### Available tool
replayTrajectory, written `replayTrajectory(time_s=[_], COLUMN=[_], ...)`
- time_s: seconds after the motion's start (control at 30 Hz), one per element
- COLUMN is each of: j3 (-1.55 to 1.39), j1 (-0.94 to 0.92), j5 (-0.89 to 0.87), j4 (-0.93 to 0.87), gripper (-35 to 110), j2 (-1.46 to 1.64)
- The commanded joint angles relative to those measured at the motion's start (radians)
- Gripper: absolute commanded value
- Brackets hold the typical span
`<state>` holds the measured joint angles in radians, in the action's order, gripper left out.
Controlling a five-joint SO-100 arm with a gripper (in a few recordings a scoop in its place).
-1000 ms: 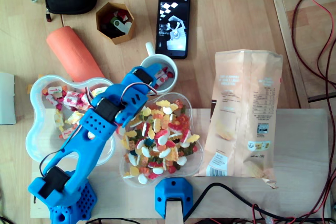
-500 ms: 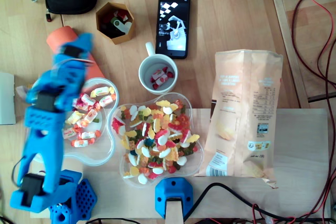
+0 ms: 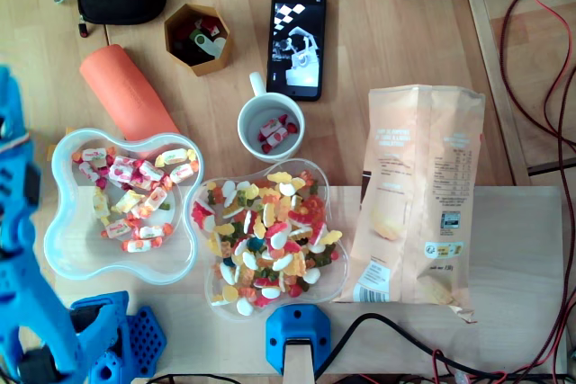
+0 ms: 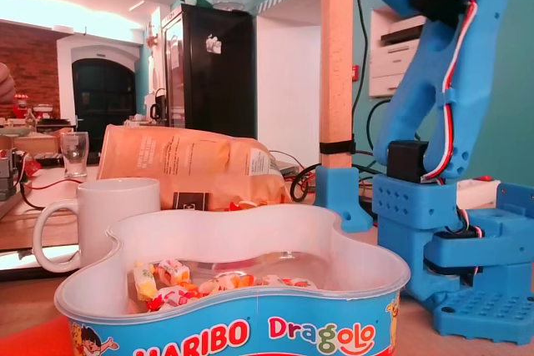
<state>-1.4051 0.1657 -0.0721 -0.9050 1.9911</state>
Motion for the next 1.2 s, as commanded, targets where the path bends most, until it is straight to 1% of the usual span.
replayTrajectory(time_s=[0.0,0.23,0.37,0.53,0.7,0.77,0.9,1.03,1.17], j3=[-0.107,-0.546,-0.756,-1.023,-1.243,-1.287,-1.321,-1.325,-1.304], j1=[0.049,0.06,0.058,0.055,0.055,0.055,0.055,0.055,0.057], j5=[-0.012,-0.021,-0.023,-0.006,-0.005,-0.005,-0.006,-0.006,-0.006], j4=[-0.006,0.014,0.055,0.288,0.566,0.664,0.796,0.861,0.885], gripper=[7,7,7,7,7,7,7,7,7], j2=[0.193,0.604,0.762,0.914,1.055,1.083,1.114,1.115,1.131])
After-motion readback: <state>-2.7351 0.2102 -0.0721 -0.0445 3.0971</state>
